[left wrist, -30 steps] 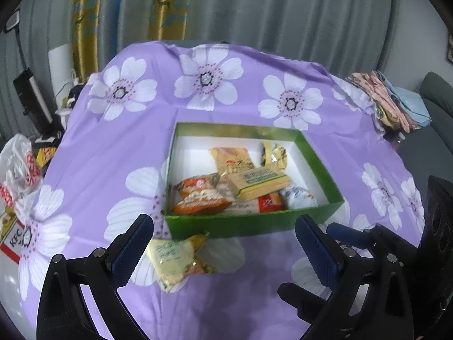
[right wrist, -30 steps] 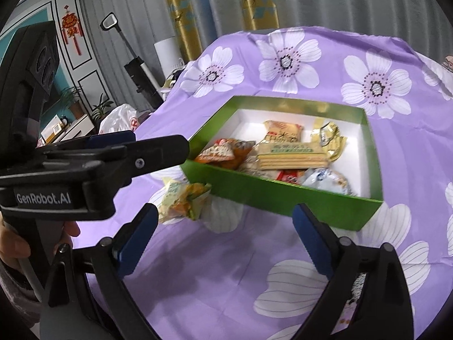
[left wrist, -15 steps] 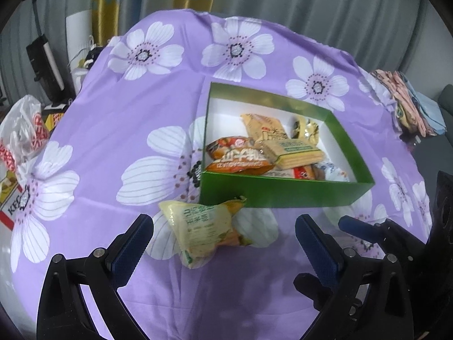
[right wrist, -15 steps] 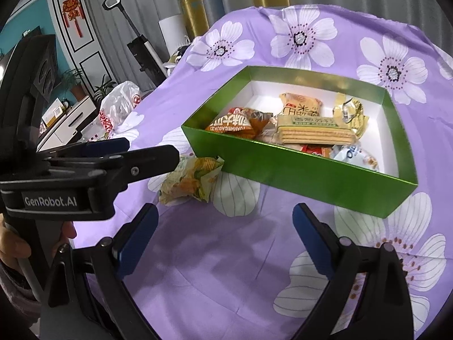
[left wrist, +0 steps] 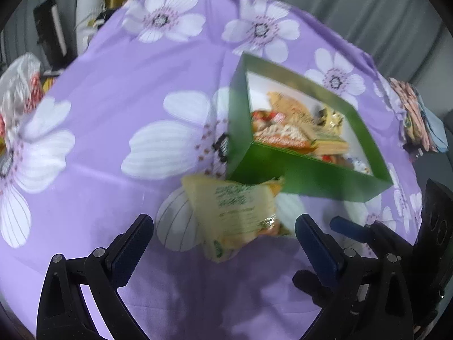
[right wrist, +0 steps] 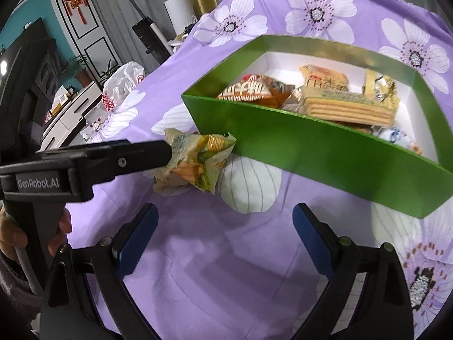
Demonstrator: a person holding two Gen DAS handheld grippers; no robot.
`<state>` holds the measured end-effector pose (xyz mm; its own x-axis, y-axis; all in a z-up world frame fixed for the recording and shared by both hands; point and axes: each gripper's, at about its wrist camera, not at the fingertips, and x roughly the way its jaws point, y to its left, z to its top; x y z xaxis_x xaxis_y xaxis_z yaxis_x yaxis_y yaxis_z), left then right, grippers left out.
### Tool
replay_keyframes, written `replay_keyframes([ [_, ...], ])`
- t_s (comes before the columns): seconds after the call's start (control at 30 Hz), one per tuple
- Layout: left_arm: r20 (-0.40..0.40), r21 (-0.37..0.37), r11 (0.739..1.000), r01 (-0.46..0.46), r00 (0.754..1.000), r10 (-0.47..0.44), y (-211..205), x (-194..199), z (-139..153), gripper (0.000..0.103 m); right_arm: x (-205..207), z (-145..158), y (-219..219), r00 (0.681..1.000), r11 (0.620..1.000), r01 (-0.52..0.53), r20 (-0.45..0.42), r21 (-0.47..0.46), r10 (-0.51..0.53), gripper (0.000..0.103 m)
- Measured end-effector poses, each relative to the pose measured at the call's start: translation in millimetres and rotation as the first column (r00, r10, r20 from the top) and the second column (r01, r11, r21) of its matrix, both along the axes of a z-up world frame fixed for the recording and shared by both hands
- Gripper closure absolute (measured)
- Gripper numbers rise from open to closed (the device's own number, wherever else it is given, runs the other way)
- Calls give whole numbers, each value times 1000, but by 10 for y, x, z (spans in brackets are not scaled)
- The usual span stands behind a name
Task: Organize snacks
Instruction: 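Withdraw the left gripper and move it to the yellow-green corn snack bag, then close the left gripper on the corn snack bag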
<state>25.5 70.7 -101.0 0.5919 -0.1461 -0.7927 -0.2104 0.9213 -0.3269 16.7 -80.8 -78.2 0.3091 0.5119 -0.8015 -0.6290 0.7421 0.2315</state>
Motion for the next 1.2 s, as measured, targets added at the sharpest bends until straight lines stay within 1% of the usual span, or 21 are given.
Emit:
replay_keyframes([
  [0.13, -12, -17, 1000, -11, 1000, 11, 37, 41, -78, 3, 36, -55, 89, 1000, 1000, -18, -22, 17, 19, 6],
  [0.33, -20, -5, 1000, -5, 1000, 5, 72, 156, -131, 3, 67, -101, 296, 997, 996, -62, -48, 62, 65, 6],
  [0.4, -24, -24, 1000, 3, 1000, -4, 75, 184, -163, 3, 84, -131, 399, 995, 995, -80, -48, 63, 83, 6],
  [0.47, -24, -24, 1000, 11, 1000, -11, 61, 199, -179, 3, 98, -164, 485, 994, 994, -93, -53, 57, 96, 7],
  [0.53, -25, -32, 999, 18, 1000, -19, 56, 212, -187, 3, 106, -176, 546, 991, 991, -115, -55, 69, 119, 10],
  [0.63, -30, -63, 997, 33, 999, -35, 59, 225, -212, 3, 100, -185, 617, 990, 990, -128, -48, 62, 131, 15],
  [0.67, -36, -59, 997, 41, 998, -43, 41, 231, -226, 3, 98, -185, 623, 990, 989, -130, -45, 64, 133, 18],
  [0.7, -37, -54, 997, 47, 998, -50, 22, 238, -229, 3, 103, -191, 626, 989, 989, -135, -48, 63, 138, 24],
  [0.77, -31, -59, 996, 63, 997, -65, -8, 237, -234, 3, 110, -197, 625, 989, 988, -142, -41, 53, 144, 30],
  [0.83, -22, -62, 996, 71, 997, -72, -14, 230, -224, 6, 127, -198, 599, 989, 988, -139, -45, 61, 142, 40],
  [0.9, -20, -74, 993, 88, 996, -89, -30, 228, -227, 18, 147, -205, 584, 988, 988, -138, -53, 69, 142, 41],
  [0.97, -20, -54, 994, 94, 995, -95, -55, 225, -229, 19, 149, -210, 592, 988, 988, -140, -52, 69, 144, 42],
  [1.03, -17, -51, 994, 96, 995, -97, -61, 219, -229, 20, 140, -208, 589, 988, 987, -145, -48, 68, 148, 43],
  [1.1, -18, -45, 994, 99, 995, -100, -64, 213, -228, 28, 128, -206, 596, 987, 986, -151, -43, 65, 154, 45],
  [1.2, -12, -43, 993, 109, 994, -110, -86, 199, -212, 32, 130, -208, 605, 987, 986, -153, -39, 62, 155, 45],
])
